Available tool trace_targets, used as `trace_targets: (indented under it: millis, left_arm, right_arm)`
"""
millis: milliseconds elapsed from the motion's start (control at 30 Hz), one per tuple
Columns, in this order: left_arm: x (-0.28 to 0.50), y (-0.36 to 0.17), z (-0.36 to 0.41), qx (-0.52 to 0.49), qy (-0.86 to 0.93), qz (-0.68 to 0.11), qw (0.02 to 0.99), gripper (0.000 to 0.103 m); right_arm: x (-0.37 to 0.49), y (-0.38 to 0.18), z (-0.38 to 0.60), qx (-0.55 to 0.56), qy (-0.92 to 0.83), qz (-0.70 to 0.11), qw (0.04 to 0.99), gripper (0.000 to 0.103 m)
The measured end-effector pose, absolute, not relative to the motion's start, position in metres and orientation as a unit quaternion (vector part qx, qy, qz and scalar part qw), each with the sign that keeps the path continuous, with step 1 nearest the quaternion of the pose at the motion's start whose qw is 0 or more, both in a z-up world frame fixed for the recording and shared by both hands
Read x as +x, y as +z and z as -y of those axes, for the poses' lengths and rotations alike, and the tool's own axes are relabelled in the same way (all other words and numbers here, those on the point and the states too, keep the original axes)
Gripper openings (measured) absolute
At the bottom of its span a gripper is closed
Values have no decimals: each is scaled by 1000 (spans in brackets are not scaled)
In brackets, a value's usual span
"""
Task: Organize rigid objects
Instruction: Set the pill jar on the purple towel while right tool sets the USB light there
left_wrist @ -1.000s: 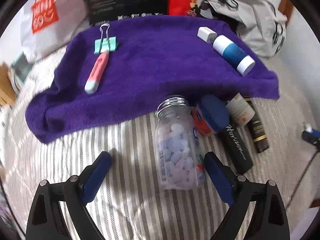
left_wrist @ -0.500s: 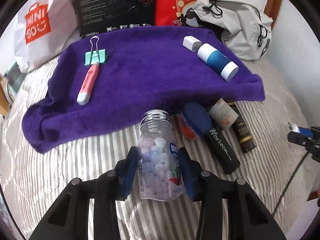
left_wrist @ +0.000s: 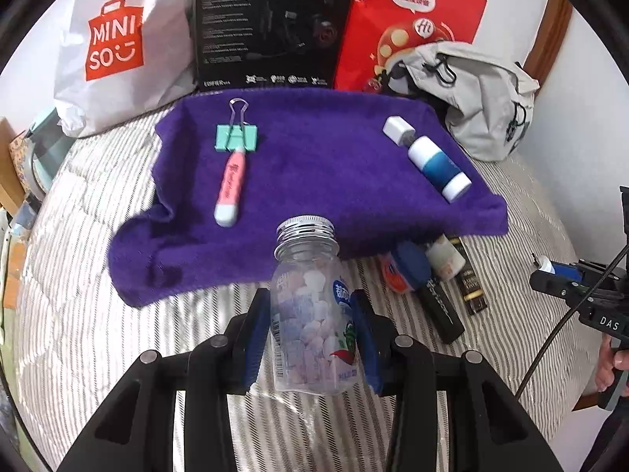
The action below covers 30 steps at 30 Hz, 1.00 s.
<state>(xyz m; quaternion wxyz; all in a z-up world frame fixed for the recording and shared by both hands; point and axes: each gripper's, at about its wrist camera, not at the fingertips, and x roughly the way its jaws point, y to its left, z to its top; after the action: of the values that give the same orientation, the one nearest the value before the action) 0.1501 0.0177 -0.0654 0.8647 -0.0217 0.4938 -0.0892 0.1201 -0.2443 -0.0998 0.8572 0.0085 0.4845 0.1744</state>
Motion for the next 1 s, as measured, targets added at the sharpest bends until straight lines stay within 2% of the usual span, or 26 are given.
trace_targets:
  millis: [600,1000]
  left_arm:
    - [206,-48,-34,-31,-95,-480,872,39]
    - [253,-72,-26,-36,-101,-499,860,39]
  right_arm:
    - [184,-81,199,12,220,-462,859,29]
    - [223,-99,182,16,231,-474,849,29]
